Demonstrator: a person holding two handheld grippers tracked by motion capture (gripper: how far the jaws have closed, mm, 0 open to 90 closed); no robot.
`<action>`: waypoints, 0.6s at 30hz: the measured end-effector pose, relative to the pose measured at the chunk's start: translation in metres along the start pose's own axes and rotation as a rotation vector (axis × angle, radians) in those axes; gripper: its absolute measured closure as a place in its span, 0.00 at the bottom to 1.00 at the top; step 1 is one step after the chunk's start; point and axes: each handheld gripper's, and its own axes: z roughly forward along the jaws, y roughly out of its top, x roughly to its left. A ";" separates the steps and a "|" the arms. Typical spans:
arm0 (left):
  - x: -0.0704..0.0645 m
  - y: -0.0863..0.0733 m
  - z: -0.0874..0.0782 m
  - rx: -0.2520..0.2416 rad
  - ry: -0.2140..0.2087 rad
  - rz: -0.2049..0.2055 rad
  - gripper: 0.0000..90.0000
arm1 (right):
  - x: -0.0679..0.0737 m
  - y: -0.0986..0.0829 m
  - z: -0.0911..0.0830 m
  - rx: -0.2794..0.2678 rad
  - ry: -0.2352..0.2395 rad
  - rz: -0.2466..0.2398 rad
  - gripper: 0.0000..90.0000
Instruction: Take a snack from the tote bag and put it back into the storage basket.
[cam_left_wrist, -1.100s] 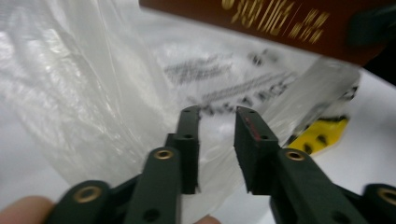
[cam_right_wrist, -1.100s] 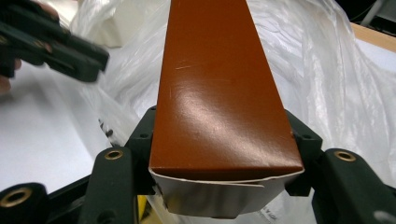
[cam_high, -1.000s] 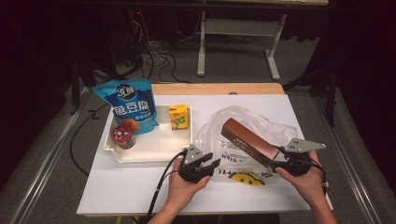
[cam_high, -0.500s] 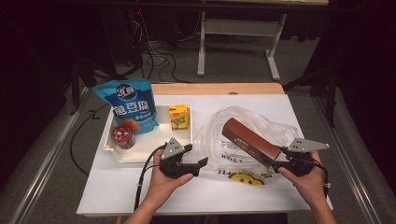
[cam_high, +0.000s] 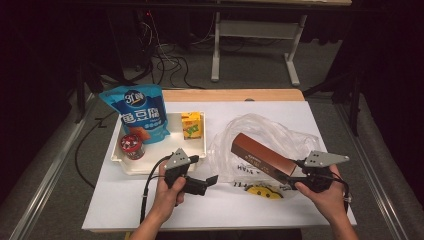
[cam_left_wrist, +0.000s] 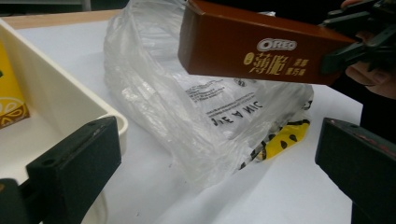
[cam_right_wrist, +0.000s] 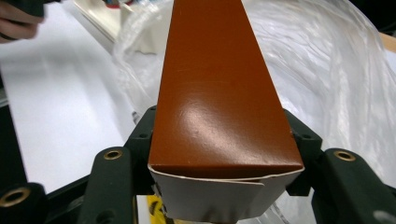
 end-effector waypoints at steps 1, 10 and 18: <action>0.001 0.000 0.000 0.004 0.002 -0.002 0.01 | 0.001 0.001 0.000 -0.008 0.010 -0.004 0.50; 0.005 0.001 -0.007 -0.015 -0.056 0.039 0.03 | 0.010 0.007 0.001 -0.021 0.082 -0.045 0.50; 0.007 0.000 -0.005 -0.002 -0.096 0.076 0.03 | 0.022 0.012 0.009 -0.020 0.170 -0.096 0.50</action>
